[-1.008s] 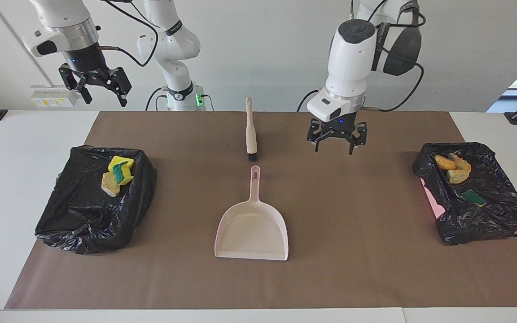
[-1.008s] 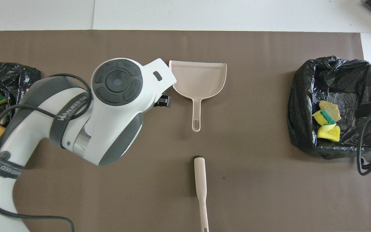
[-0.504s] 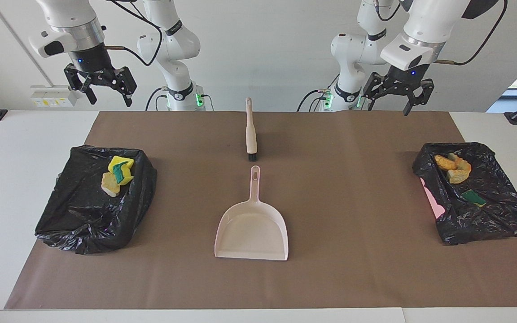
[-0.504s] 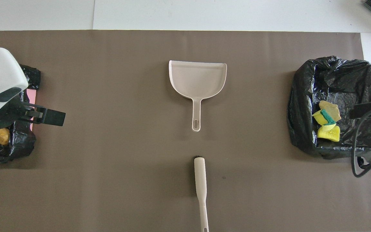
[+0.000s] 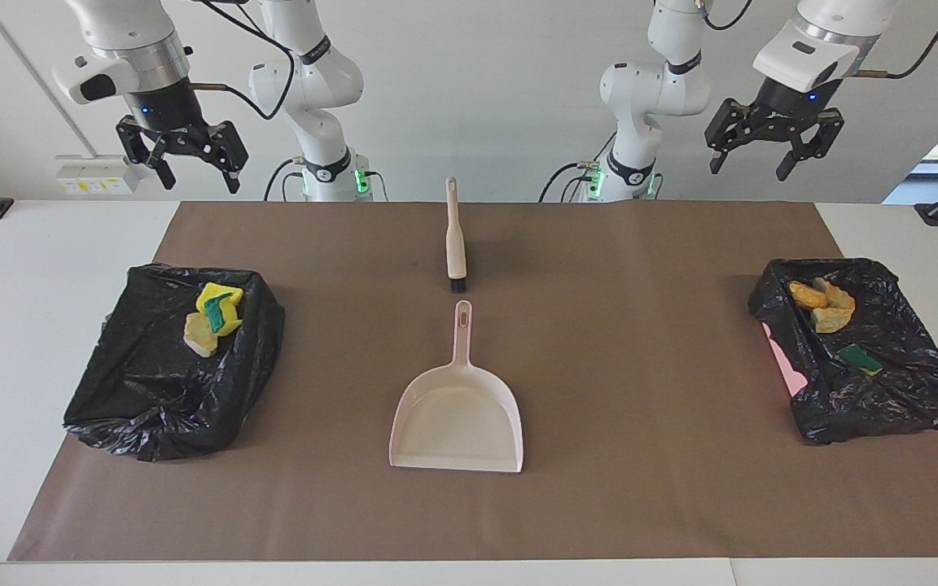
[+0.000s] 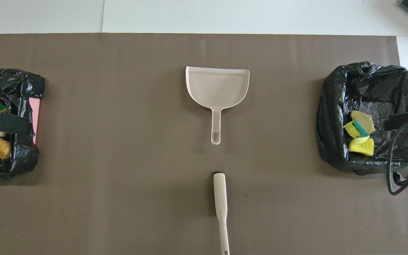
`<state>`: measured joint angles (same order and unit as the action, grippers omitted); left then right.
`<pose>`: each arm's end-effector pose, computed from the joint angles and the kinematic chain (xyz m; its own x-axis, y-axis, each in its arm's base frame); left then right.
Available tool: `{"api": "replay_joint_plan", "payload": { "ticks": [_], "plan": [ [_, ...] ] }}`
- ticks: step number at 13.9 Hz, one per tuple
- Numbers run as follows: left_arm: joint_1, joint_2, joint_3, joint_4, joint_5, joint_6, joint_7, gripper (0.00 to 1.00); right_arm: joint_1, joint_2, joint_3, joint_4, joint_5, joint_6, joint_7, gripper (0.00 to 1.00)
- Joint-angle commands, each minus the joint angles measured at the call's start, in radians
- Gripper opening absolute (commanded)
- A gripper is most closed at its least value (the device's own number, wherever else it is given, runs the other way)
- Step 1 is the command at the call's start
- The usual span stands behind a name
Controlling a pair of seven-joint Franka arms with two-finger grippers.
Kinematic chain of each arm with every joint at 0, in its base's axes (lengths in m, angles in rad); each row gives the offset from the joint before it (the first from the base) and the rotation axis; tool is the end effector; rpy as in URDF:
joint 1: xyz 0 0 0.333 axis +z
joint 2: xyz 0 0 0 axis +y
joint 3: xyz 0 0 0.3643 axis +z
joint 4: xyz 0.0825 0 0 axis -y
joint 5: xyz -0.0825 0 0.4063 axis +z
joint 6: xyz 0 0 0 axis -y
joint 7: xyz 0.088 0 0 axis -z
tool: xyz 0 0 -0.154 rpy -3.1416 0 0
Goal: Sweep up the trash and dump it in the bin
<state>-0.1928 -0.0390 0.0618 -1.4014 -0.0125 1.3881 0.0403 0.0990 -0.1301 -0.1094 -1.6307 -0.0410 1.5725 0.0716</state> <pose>0.5358 -0.0718 0.7133 0.9846 -0.1726 0.0262 -0.1730 -0.9848 0.0136 0.5330 -0.0161 0.6680 0.9940 -0.0819 0.0728 -0.0836 -0.9963 0.0216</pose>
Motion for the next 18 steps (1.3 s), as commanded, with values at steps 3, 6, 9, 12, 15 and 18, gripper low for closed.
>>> {"api": "replay_joint_plan", "payload": {
  "ticks": [3, 6, 9, 12, 15, 18],
  "plan": [
    [0.038, -0.012, 0.007, 0.006, -0.015, -0.006, 0.012, 1.00, -0.001, -0.002, -0.003, 0.008, -0.005, -0.017, -0.016, 1.00],
    [0.039, -0.012, 0.007, 0.004, -0.003, -0.001, 0.015, 1.00, -0.001, -0.002, -0.003, 0.008, -0.005, -0.017, -0.015, 1.00],
    [0.045, -0.010, 0.009, 0.004, 0.005, -0.003, 0.012, 1.00, -0.001, -0.002, -0.003, 0.008, -0.005, -0.017, -0.015, 1.00],
    [0.183, -0.009, -0.100, 0.007, 0.008, 0.000, 0.019, 1.00, -0.001, -0.002, -0.003, 0.008, -0.005, -0.017, -0.015, 1.00],
    [0.197, -0.006, -0.112, 0.010, 0.008, 0.008, 0.030, 1.00, -0.001, -0.002, -0.003, 0.008, -0.005, -0.017, -0.015, 1.00],
    [0.199, -0.007, -0.112, 0.007, 0.006, 0.008, 0.032, 1.00, -0.001, -0.002, -0.003, 0.008, -0.005, -0.017, -0.015, 1.00]
  ]
}}
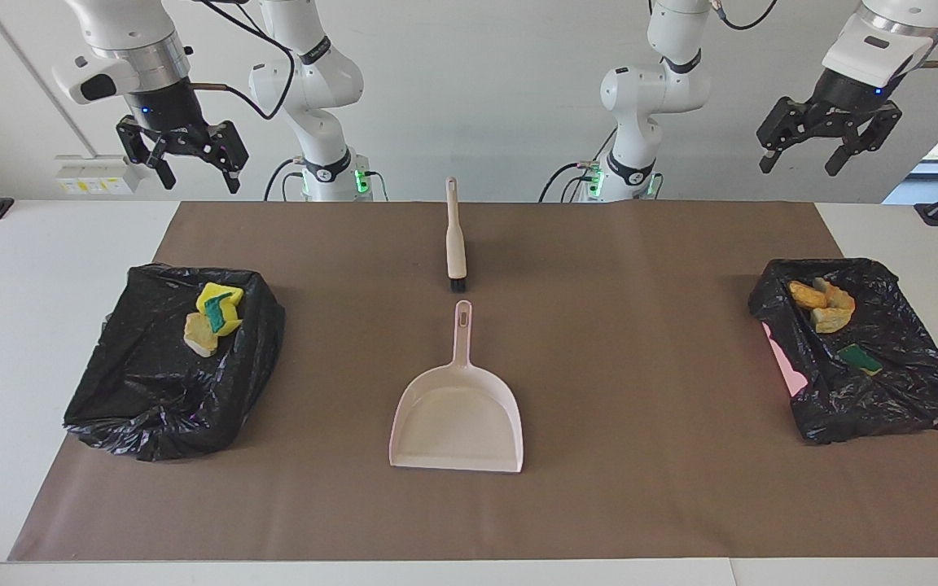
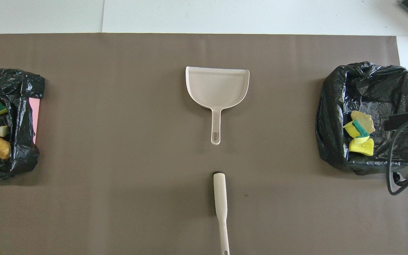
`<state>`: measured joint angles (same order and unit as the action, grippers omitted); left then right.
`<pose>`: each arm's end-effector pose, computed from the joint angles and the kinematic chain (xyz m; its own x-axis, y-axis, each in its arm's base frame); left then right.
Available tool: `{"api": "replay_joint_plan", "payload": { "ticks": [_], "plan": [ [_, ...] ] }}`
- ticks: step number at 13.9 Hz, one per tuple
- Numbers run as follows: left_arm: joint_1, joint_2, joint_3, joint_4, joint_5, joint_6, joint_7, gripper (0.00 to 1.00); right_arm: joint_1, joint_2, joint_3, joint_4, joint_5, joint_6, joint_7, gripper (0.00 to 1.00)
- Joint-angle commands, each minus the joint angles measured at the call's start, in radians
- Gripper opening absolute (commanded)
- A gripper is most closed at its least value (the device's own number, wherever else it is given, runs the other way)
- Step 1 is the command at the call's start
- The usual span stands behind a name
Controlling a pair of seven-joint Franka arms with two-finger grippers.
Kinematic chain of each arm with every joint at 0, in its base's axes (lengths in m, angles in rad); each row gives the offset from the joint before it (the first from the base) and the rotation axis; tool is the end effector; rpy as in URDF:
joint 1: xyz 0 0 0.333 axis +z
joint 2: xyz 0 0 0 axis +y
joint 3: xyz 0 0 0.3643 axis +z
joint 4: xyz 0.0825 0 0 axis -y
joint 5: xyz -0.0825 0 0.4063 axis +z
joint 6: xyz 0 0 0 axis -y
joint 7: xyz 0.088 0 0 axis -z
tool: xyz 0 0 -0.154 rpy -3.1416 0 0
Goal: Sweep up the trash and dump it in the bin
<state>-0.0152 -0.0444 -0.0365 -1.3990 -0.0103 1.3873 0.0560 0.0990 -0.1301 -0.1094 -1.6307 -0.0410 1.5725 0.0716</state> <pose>0.5376 -0.0301 0.7173 0.9935 -0.1093 0.0331 -0.1096 -0.9940 0.0066 0.5330 -0.0161 0.6680 0.9940 -0.0819 0.0728 -0.0836 -0.9963 0.0216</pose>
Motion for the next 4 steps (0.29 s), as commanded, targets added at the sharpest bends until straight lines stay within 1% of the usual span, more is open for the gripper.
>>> {"api": "replay_joint_plan", "payload": {
  "ticks": [1, 4],
  "plan": [
    [0.020, -0.002, -0.014, 0.005, 0.004, 0.009, 0.015, 1.00, -0.001, -0.002, -0.003, 0.008, -0.005, -0.017, -0.015, 1.00],
    [0.014, -0.006, -0.014, 0.000, 0.001, 0.001, 0.013, 1.00, -0.001, -0.002, -0.003, 0.008, -0.005, -0.017, -0.015, 1.00]
  ]
}}
